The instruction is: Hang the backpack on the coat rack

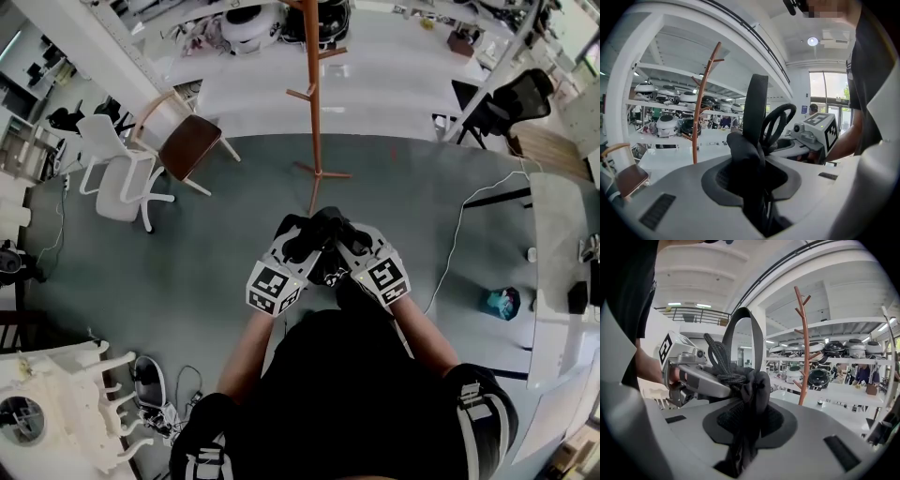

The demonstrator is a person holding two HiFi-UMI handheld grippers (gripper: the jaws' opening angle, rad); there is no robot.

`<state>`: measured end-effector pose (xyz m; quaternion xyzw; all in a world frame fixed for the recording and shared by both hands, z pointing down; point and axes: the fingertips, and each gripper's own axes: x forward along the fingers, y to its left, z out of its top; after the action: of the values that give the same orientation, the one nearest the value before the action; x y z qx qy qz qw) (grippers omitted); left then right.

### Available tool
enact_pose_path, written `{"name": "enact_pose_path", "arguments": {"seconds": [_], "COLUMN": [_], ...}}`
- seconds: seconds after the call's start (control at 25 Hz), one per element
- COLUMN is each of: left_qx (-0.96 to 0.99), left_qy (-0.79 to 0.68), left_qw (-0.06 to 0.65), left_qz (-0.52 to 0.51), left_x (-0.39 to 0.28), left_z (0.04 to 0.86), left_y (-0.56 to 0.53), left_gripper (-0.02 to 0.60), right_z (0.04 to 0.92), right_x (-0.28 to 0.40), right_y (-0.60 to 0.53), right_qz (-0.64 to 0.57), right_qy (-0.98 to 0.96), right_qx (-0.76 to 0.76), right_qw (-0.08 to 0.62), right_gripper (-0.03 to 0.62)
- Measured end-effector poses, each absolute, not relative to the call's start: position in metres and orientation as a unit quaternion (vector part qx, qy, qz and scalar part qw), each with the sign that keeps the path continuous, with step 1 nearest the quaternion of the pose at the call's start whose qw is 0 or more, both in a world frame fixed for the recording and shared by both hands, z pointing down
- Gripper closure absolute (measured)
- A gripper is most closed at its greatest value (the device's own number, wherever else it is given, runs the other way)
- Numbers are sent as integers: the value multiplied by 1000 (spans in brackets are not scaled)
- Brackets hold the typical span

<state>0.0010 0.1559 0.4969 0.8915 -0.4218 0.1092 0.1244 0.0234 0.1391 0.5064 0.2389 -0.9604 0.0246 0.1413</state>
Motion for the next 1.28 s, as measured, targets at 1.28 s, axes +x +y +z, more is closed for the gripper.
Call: {"name": "enact_pose_path", "arguments": {"seconds": [1.28], "left_qx": [835], "left_qy": [-519], "left_qw": [142], "left_qz": [112], "left_x": [28], "left_z": [501], "left_y": [-19], "left_gripper": [471], "right_z": [515], "right_x": [47], "right_y": [-38], "right_qz": [29], "right_qy": [-982], "right_qx": [127], "right_qw": [140], "right_gripper": [514]}}
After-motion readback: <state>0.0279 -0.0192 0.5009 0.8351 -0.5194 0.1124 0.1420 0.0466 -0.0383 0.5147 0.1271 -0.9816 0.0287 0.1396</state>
